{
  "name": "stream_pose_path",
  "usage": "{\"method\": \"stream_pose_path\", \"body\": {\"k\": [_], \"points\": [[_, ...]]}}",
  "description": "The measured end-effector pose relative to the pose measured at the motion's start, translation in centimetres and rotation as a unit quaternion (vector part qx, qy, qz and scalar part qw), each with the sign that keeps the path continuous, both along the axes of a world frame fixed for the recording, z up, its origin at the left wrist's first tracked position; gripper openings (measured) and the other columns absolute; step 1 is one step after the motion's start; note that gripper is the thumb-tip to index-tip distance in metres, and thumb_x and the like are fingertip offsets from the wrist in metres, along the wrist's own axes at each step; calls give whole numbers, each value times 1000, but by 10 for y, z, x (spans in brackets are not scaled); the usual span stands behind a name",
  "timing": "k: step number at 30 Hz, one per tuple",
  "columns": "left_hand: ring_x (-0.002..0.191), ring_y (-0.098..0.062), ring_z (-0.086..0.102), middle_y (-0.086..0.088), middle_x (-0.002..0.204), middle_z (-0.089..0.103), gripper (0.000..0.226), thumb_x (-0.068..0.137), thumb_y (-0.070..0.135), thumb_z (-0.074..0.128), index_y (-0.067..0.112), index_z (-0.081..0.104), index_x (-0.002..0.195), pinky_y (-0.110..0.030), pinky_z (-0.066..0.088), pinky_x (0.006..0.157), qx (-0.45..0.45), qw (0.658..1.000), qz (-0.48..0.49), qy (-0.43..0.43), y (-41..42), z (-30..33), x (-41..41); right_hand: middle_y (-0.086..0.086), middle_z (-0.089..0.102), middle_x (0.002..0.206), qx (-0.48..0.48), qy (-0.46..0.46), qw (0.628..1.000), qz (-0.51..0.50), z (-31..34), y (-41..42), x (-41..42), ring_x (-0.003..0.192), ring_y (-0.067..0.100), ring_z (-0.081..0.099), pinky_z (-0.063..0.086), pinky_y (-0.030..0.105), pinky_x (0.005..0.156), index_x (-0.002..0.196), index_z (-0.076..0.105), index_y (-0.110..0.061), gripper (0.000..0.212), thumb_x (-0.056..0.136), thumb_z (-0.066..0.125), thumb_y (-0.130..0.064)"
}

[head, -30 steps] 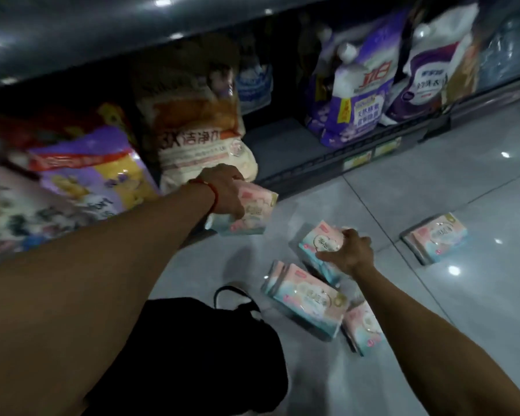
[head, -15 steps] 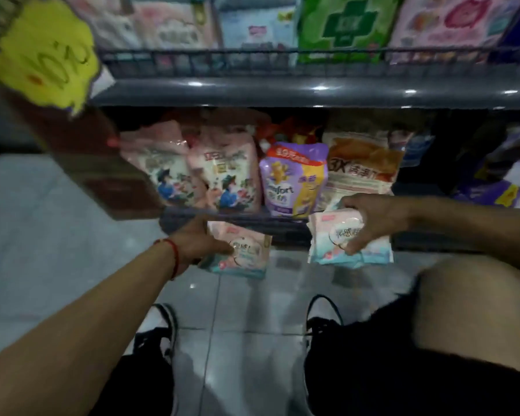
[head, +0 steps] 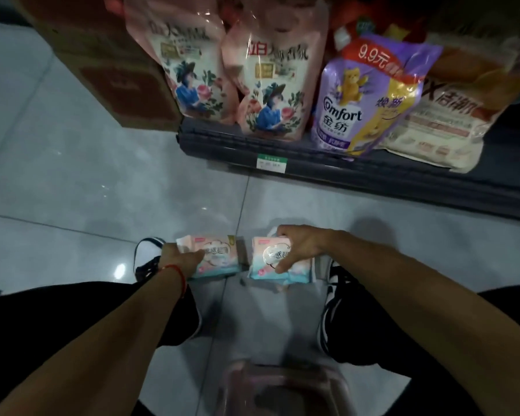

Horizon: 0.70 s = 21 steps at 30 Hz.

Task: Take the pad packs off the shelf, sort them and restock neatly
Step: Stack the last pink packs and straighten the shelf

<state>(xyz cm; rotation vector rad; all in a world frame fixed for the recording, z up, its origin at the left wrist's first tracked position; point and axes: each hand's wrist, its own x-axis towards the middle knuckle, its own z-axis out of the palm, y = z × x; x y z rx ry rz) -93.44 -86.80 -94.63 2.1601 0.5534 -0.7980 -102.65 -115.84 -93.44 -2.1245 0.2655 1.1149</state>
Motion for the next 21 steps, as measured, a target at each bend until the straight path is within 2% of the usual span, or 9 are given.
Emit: {"method": "stream_pose_path", "body": {"k": [3, 7, 9, 11, 14, 16, 18, 19, 21], "points": [[97, -30, 70, -16, 107, 71, 40, 81, 14, 83, -3, 67, 113, -38, 57, 87, 17, 1000, -8, -15, -9, 3, 6, -10, 64, 110, -13, -8, 1000, -13, -2, -16, 2, 101, 14, 62, 52, 29, 85, 116, 55, -32, 71, 61, 94, -53], [97, -34, 72, -14, 116, 72, 41, 85, 15, 78, 5, 64, 122, -49, 60, 85, -45, 997, -22, -52, -21, 5, 9, -8, 73, 106, 20, 15, 995, -97, 20, -42, -2, 96, 16, 72, 58, 37, 90, 109, 61, -30, 63, 60, 95, -52], [93, -31, 71, -10, 113, 72, 34, 90, 17, 75, 13, 64, 122, -48, 61, 74, -96, 994, -24, -40, -27, 10, 6, -2, 75, 110, 48, 37, 989, -137, 33, -52, -11, 98, 20, 74, 58, 40, 90, 113, 61, -26, 57, 69, 93, -42], [88, -26, 70, -7, 112, 71, 32, 93, 16, 72, 15, 63, 124, -38, 58, 66, -158, 987, -6, -18, -35, 19, 0, 11, 74, 115, 96, 55, 973, -203, 44, -57, -27, 99, 27, 73, 57, 42, 86, 120, 59, -17, 53, 76, 87, -25], [81, -21, 68, -7, 110, 71, 29, 95, 13, 69, 15, 63, 123, -34, 56, 66, -219, 976, -8, 14, -44, 25, -11, 22, 71, 121, 176, 57, 933, -308, 56, -56, -53, 98, 32, 71, 57, 42, 83, 132, 54, -6, 55, 81, 75, -8], [81, -21, 68, -9, 111, 71, 29, 95, 12, 68, 13, 64, 124, -34, 56, 67, -245, 969, -16, 31, -50, 28, -16, 23, 69, 125, 200, 44, 913, -352, 60, -53, -67, 106, 35, 70, 56, 46, 92, 134, 56, -7, 46, 90, 67, 1], [81, -22, 67, -12, 111, 71, 30, 96, 12, 68, 11, 63, 125, -35, 56, 69, -264, 963, -30, 43, -57, 29, -20, 21, 70, 125, 215, 6, 887, -409, 63, -49, -75, 113, 39, 68, 51, 52, 102, 130, 62, -11, 41, 92, 67, 1], [79, -22, 66, -13, 109, 70, 29, 96, 12, 67, 10, 63, 125, -35, 54, 70, -271, 961, -39, 45, -60, 29, -21, 22, 70, 125, 230, -20, 863, -450, 64, -48, -79, 113, 39, 67, 48, 54, 103, 128, 65, -11, 38, 91, 70, -2], [77, -21, 65, -13, 106, 70, 28, 97, 12, 66, 10, 63, 124, -33, 53, 69, -277, 958, -62, 46, -68, 29, -25, 24, 67, 129, 270, -72, 787, -550, 61, -47, -89, 113, 37, 65, 45, 53, 108, 126, 67, -8, 41, 86, 76, -9]]}}
